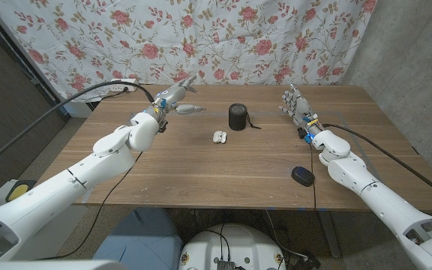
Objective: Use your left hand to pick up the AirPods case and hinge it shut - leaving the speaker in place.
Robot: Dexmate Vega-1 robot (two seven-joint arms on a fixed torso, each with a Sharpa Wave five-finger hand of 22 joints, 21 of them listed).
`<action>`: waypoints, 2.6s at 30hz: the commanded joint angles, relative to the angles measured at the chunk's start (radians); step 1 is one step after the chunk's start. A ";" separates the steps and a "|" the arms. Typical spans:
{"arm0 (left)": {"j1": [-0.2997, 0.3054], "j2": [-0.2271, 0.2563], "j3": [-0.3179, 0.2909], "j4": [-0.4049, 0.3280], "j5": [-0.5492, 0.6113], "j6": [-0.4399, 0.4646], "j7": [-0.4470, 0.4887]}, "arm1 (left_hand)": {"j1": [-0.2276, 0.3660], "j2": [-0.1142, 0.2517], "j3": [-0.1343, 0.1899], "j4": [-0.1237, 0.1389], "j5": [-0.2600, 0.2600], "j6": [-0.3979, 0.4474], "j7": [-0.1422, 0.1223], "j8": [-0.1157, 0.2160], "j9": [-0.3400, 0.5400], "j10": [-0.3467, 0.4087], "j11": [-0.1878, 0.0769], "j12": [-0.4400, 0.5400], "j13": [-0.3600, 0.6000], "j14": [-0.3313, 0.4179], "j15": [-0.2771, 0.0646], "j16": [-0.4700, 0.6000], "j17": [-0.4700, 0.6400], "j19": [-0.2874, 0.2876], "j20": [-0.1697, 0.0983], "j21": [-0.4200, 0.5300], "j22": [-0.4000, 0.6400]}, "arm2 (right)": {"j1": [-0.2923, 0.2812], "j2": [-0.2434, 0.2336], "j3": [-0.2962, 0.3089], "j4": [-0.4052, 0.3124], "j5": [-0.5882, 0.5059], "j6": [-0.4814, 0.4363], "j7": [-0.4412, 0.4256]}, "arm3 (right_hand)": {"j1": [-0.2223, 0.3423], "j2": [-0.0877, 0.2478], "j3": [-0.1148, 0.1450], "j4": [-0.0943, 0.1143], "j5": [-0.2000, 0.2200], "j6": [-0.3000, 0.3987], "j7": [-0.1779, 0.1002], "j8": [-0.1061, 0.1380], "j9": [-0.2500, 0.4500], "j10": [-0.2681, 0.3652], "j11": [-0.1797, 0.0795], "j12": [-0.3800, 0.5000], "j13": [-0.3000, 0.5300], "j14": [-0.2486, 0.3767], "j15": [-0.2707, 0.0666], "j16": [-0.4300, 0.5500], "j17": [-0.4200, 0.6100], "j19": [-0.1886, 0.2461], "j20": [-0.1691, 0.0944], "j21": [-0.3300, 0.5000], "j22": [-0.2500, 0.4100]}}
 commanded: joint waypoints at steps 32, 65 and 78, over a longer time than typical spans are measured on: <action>-0.092 -0.062 0.138 0.050 0.322 0.016 -0.122 | 0.093 0.032 0.004 -0.013 0.001 -0.283 -0.016 0.017 0.001 0.030 -0.009 -0.023 0.004 0.036 -0.009 0.021 0.004 0.003 -0.005 0.007 0.001 | 0.016 -0.010 -0.015 -0.015 -0.022 -0.031 -0.006 | 0.008 0.013 0.001 -0.008 -0.003 -0.004 -0.004 0.007 0.004 0.000 -0.001 0.002 0.003 -0.010 0.002 0.007 0.008 -0.032 0.022 0.002 0.003; -0.133 -0.084 0.196 0.108 0.379 -0.048 -0.176 | 0.064 0.020 -0.022 0.002 -0.003 -0.247 -0.011 0.018 0.000 0.054 -0.014 -0.023 0.019 0.025 -0.004 0.007 0.005 -0.010 0.011 0.003 0.002 | 0.027 -0.008 -0.019 -0.010 -0.029 -0.042 -0.013 | 0.010 0.017 0.000 -0.011 -0.003 -0.017 -0.002 0.004 0.005 -0.014 0.001 -0.003 0.004 -0.021 0.010 0.008 0.010 -0.044 0.026 0.005 0.003; -0.141 -0.090 0.190 0.139 0.297 -0.085 -0.212 | 0.059 0.022 -0.027 0.005 0.000 -0.233 -0.004 0.020 0.000 0.063 -0.022 -0.023 0.022 0.022 -0.007 0.005 0.004 -0.008 0.010 0.004 0.002 | 0.013 -0.012 -0.016 -0.020 -0.025 -0.043 -0.021 | 0.010 0.018 -0.001 -0.011 -0.004 -0.019 -0.001 0.004 0.005 -0.017 0.001 -0.003 0.004 -0.024 0.011 0.008 0.010 -0.046 0.026 0.005 0.003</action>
